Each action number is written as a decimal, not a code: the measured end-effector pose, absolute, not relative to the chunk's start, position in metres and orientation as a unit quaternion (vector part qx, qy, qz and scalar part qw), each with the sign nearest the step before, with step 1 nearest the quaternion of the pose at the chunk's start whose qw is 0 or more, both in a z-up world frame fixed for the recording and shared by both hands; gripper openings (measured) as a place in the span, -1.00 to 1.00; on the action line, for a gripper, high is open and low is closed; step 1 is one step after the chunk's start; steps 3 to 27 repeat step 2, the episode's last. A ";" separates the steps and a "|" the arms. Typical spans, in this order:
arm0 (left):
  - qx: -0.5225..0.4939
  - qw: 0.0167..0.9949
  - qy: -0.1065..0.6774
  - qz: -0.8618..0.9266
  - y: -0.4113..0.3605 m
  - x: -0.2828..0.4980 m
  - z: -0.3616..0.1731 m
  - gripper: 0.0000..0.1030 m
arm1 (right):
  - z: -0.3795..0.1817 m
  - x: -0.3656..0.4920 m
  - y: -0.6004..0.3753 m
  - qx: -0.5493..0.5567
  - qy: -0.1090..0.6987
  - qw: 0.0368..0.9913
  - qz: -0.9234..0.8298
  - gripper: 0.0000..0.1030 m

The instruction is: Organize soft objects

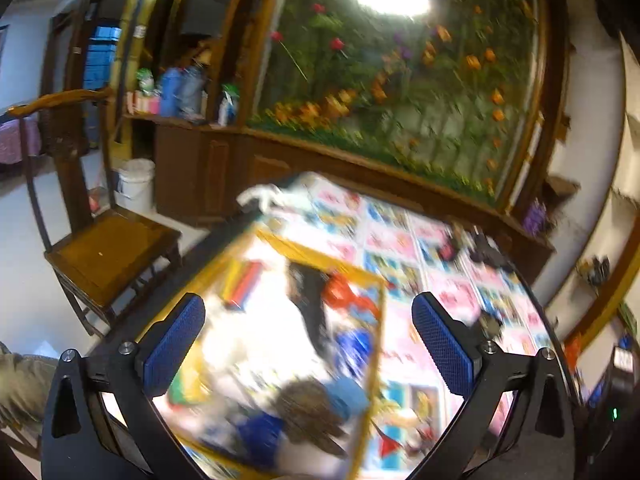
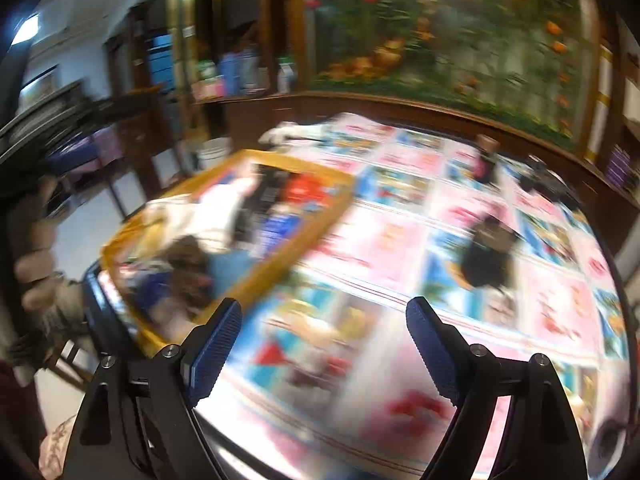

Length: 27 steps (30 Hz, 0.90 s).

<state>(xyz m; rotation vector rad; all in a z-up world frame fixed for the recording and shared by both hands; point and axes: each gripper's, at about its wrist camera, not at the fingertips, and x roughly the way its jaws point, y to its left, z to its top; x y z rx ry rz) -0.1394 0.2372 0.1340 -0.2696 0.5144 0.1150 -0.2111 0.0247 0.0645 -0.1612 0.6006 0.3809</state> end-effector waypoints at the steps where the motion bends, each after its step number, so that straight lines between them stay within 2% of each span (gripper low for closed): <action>1: -0.122 0.954 0.270 0.045 0.224 -0.135 0.131 1.00 | 0.063 -0.211 0.015 -0.075 0.298 0.936 0.173 0.65; 27: -0.112 0.953 0.280 0.038 0.212 -0.134 0.131 1.00 | 0.061 -0.209 0.003 -0.072 0.303 0.937 0.156 0.65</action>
